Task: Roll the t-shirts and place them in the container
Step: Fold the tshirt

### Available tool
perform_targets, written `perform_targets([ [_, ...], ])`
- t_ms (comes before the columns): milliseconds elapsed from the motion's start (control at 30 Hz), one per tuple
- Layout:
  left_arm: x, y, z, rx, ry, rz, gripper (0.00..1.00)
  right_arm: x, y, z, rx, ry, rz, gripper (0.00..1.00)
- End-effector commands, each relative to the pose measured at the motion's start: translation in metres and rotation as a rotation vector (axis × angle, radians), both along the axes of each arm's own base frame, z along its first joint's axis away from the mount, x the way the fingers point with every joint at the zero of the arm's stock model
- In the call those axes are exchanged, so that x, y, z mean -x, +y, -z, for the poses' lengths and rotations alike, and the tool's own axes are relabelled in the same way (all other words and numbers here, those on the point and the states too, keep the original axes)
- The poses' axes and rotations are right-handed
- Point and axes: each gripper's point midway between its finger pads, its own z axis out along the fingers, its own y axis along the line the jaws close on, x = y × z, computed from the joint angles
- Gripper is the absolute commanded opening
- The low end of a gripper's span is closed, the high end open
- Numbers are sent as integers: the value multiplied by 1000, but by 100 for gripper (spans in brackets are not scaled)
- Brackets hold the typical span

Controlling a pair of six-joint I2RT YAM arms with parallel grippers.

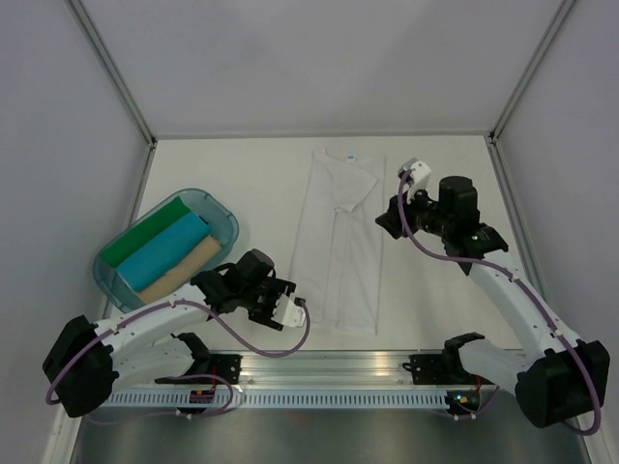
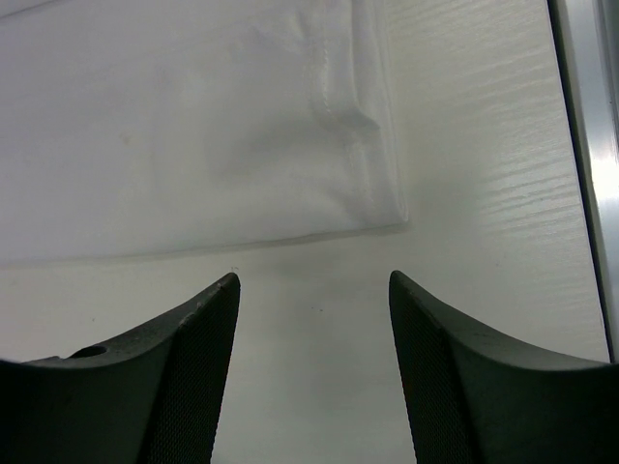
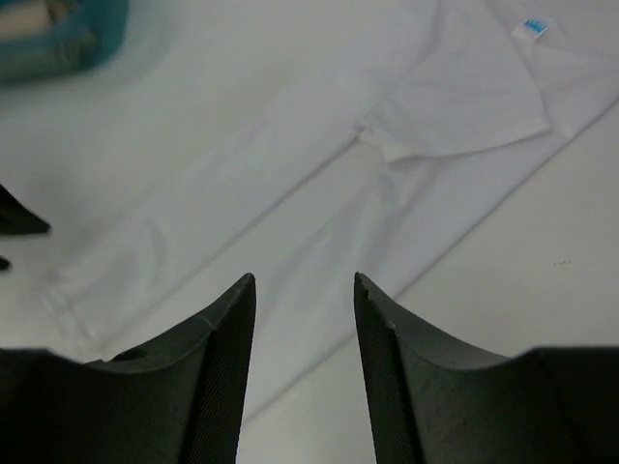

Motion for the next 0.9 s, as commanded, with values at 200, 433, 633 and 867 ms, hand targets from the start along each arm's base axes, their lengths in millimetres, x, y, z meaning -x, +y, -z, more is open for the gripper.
perform_targets([
  [200,15,-14,15,129,-33,115,69,139,45,124,550,-71,-854,52],
  [433,26,-8,39,64,-10,159,67,191,47,161,657,-88,-1034,46],
  [633,26,-7,44,42,-26,216,61,199,40,193,702,-105,-1041,43],
  [867,34,-5,55,20,-25,310,54,187,39,211,746,-123,-966,45],
])
